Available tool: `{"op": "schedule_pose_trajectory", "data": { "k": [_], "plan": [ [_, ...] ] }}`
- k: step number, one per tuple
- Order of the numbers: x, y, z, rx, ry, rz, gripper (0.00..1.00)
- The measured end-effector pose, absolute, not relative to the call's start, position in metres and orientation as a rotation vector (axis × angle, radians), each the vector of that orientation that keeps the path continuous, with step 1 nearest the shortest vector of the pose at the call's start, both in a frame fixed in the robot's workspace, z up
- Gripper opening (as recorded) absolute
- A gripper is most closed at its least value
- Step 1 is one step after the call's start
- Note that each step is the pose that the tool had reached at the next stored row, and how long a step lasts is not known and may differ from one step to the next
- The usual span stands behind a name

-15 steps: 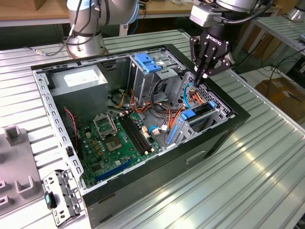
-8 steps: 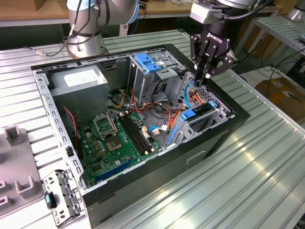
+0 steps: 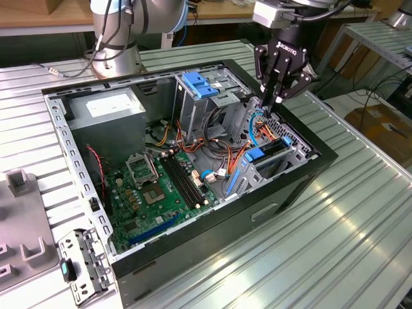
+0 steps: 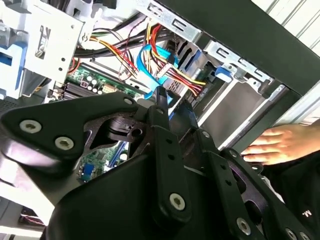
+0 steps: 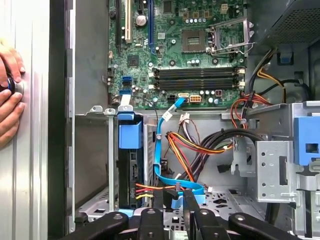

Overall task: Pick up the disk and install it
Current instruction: 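Insert the second disk wire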

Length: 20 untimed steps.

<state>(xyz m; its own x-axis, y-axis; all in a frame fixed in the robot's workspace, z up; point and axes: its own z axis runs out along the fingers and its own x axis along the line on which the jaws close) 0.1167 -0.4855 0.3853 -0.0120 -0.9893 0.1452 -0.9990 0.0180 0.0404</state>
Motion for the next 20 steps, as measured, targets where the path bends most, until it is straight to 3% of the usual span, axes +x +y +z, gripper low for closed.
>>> {"op": "schedule_pose_trajectory", "data": {
  "k": [7,8,10,20],
  "plan": [
    [0.117,-0.485,0.375,2.092,-2.130,0.140,0.30],
    [0.117,-0.485,0.374,2.089,-2.129,0.144,0.29],
    [0.118,-0.485,0.372,2.083,-2.124,0.154,0.16],
    [0.107,-0.492,0.364,2.092,-2.127,0.189,0.16]
  ]
}}
